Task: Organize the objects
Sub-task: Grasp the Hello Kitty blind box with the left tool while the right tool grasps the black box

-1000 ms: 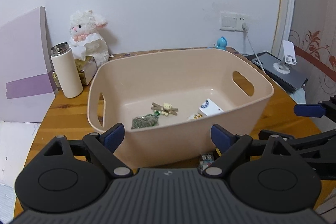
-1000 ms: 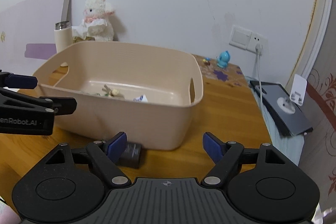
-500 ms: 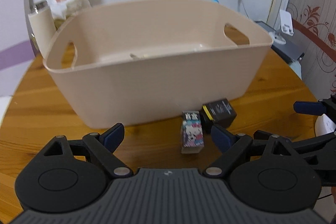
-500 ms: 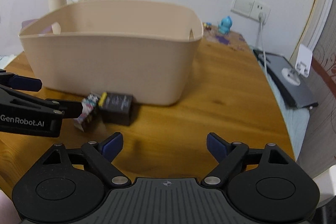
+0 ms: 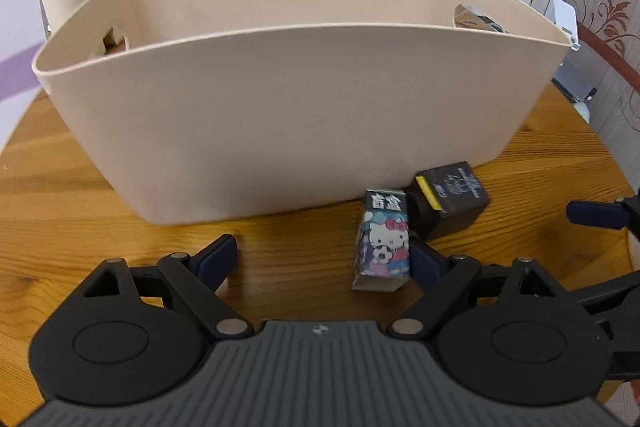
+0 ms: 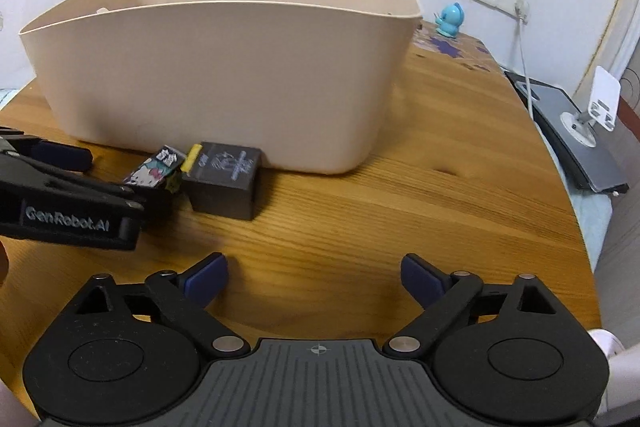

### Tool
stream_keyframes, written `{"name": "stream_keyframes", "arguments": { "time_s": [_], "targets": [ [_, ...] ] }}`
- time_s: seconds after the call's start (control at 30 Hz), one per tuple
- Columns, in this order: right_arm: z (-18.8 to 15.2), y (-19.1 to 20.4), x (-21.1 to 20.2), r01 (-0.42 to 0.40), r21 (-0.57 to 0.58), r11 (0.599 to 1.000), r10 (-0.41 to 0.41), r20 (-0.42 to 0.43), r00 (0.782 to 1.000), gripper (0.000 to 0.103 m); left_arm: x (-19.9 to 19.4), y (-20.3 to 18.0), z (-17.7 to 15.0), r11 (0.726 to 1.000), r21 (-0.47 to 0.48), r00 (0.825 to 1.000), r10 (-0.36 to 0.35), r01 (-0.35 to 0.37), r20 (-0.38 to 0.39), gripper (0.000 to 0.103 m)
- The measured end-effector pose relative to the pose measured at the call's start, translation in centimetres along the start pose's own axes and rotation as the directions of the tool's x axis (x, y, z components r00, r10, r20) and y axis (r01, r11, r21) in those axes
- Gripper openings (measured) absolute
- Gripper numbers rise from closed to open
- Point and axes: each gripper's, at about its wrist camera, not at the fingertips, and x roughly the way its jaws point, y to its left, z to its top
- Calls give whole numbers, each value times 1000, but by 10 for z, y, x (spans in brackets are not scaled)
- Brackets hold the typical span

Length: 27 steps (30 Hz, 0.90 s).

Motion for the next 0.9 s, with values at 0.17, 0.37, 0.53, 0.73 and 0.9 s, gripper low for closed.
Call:
{"name": "stream_keyframes", "arguments": {
  "time_s": [0.17,0.37,0.53,0.73,0.9],
  "targets": [
    [6,6,8,-30,9,1000,30,9,1000,99,4,4,1,1000,5,999,31,-31,15,90],
    [12,12,16,-53,12,999,52,25,998,100,3,16,-2,997,-36,997,76,-75,34,90],
    [15,18,22,-71,9,997,71,44,997,100,-2,29,-5,995,-56,996,84,-82,41,86],
    [19,24,25,-86,31,996,84,78,993,81,-10,39,-2,994,-61,995,91,-87,52,50],
    [22,31,18,-96,26,995,94,93,991,42,-11,44,0,998,-43,997,53,-50,51,25]
  ]
}}
